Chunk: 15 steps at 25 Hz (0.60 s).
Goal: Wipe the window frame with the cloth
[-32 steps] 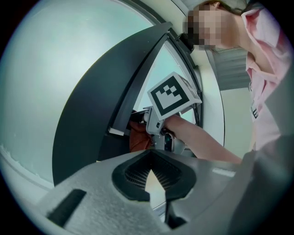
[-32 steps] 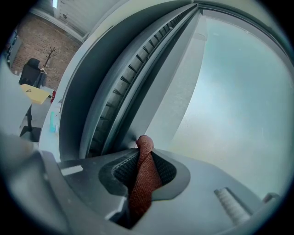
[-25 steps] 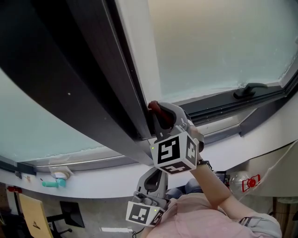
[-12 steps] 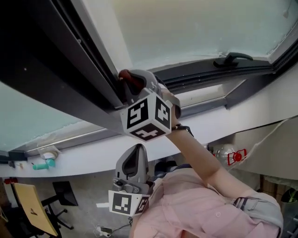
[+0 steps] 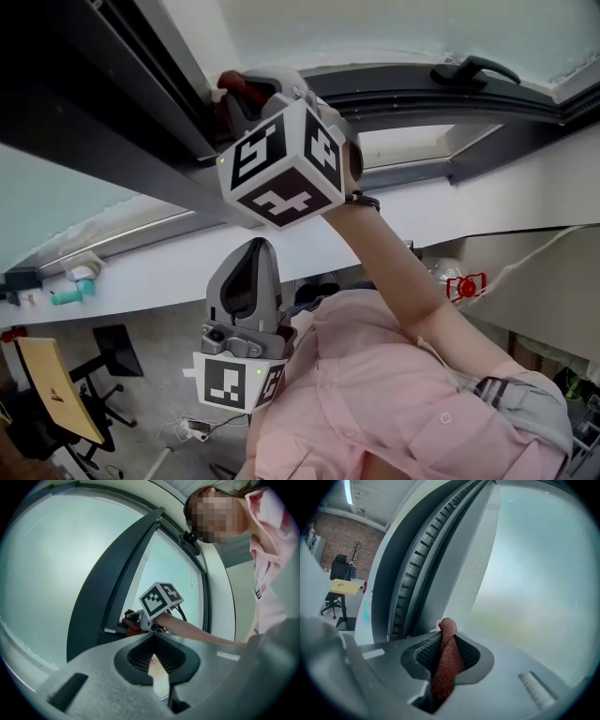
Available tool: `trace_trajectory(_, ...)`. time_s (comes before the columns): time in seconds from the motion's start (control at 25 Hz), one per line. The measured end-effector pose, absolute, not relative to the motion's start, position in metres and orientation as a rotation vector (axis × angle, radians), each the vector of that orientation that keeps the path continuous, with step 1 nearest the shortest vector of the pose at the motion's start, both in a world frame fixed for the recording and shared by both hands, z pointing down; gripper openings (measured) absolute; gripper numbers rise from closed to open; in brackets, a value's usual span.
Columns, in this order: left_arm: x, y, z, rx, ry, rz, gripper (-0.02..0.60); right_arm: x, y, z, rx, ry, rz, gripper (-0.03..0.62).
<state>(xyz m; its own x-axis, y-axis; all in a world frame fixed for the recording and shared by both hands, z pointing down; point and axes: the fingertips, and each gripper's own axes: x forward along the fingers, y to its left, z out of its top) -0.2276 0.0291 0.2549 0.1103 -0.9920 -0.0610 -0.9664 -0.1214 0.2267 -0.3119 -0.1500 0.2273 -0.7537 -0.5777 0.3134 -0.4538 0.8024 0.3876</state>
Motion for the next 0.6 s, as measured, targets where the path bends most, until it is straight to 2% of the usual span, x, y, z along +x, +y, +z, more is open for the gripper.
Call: trace_trajectory(0.6, -0.209, 0.013, 0.259, 2.302, -1.897, -0.3, -0.002, -0.277, -0.171, 0.228, 0.83, -2.578, -0.319, 0.061)
